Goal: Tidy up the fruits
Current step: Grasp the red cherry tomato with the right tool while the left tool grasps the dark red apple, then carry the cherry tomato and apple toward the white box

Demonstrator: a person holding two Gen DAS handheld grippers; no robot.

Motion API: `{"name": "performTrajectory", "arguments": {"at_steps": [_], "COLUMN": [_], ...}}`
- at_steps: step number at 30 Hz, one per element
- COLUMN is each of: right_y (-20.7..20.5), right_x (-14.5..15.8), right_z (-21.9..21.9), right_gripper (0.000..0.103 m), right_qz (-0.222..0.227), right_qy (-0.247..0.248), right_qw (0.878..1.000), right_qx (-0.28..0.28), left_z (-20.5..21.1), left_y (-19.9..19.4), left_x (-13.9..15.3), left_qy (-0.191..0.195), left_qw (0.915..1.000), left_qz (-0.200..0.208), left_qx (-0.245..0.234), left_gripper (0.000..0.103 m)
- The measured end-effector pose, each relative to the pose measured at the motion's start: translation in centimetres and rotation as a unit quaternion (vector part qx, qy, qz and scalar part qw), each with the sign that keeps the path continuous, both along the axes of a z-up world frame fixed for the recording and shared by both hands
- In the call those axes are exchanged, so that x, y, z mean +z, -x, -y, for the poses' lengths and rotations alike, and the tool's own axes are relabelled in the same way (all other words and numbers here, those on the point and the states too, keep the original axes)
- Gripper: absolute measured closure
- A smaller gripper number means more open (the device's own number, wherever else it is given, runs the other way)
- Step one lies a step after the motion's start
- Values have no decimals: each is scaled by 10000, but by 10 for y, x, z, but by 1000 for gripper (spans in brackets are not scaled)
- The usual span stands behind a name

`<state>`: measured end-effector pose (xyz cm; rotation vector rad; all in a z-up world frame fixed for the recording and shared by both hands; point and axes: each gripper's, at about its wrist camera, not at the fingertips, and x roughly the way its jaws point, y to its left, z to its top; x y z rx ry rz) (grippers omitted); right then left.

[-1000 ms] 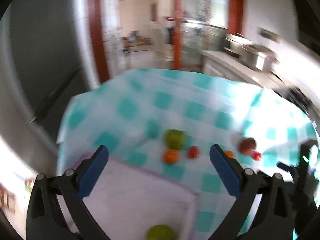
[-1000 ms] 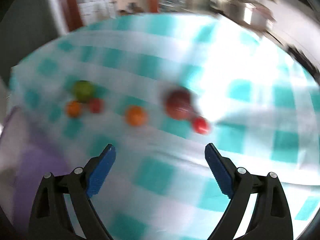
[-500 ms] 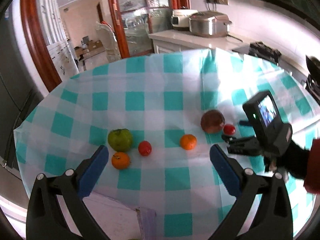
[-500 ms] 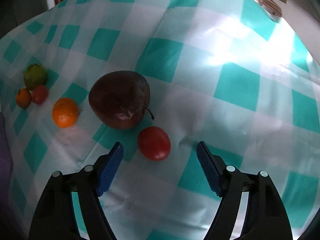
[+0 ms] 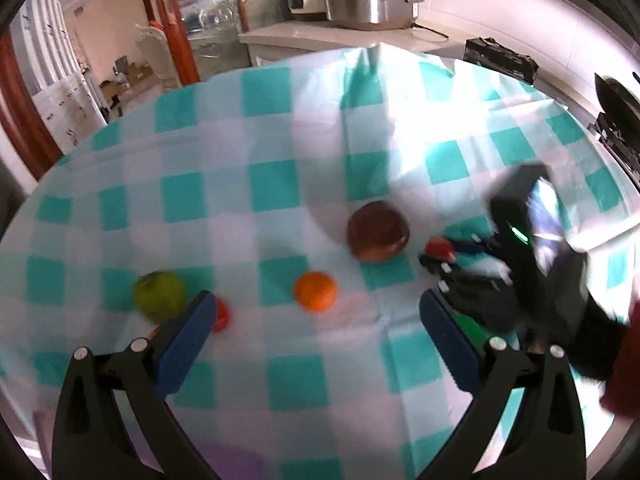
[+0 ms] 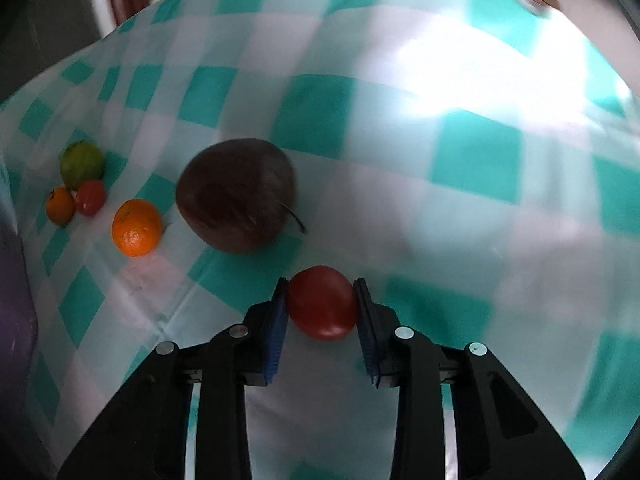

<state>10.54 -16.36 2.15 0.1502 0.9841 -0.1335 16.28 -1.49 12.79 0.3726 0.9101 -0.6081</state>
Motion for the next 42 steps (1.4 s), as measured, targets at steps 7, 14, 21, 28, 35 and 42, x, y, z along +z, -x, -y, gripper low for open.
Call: {"name": "performTrajectory", "arguments": {"at_steps": [7,14,21,28,35,42], "right_y": [71,125,159,191,224,254], "right_x": [13,13,17,17,10,8], "right_z": [-4,-5,5,0,-11,-6], "right_gripper": [71,71,71,71,71,70], "right_qz": [59,71,209,95,-108,-131], "right_qy": [-199,-436,-531,-418,-348,-370], "right_qw": [9984,9958,9926,9941,9973,9985], "right_qx": [-527,-807,-1069,-997,-632,-394], "left_z": [66,117,125,119,100,86], "left_y": [-53,-64,-58,-35,34,100], "left_x": [-49,-89,-117,-121,-123,-127], "left_qy": [50,-632,-938,-791,-636,-697], "left_qw": [9968,9963,9933,9944,9925,9899], "left_qz": [-769,-525,-576,-531,-705,-852], "left_qx": [226,264,357,462,768,891], "left_gripper": [1,2,41,43,43,43]}}
